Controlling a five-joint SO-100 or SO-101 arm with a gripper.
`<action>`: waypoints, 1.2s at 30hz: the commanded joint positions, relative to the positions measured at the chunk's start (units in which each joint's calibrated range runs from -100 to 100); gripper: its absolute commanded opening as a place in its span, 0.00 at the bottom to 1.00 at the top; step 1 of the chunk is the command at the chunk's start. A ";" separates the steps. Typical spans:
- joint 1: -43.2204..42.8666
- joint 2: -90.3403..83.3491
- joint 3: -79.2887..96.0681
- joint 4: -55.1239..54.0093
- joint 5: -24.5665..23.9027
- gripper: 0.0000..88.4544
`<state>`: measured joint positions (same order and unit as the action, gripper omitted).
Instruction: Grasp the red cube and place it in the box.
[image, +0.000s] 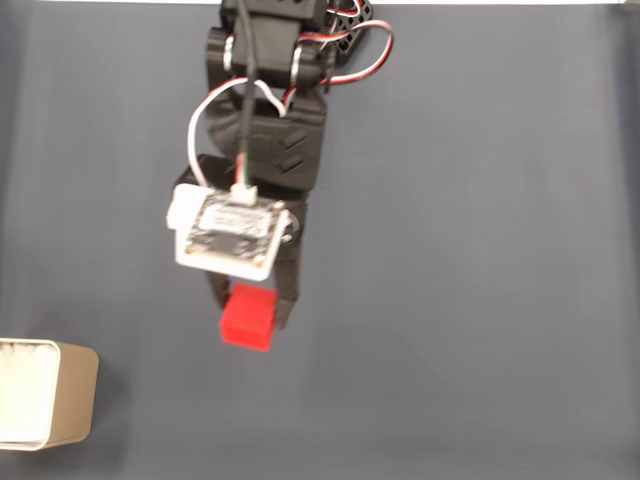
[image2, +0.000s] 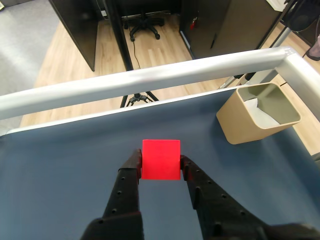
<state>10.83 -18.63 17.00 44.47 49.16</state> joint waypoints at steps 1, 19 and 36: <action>2.17 1.82 -6.05 0.20 -1.12 0.01; 9.91 18.28 -25.94 0.28 -1.61 0.01; 14.60 28.59 -38.99 0.28 -1.81 0.01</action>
<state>24.33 10.29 -17.72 44.55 47.69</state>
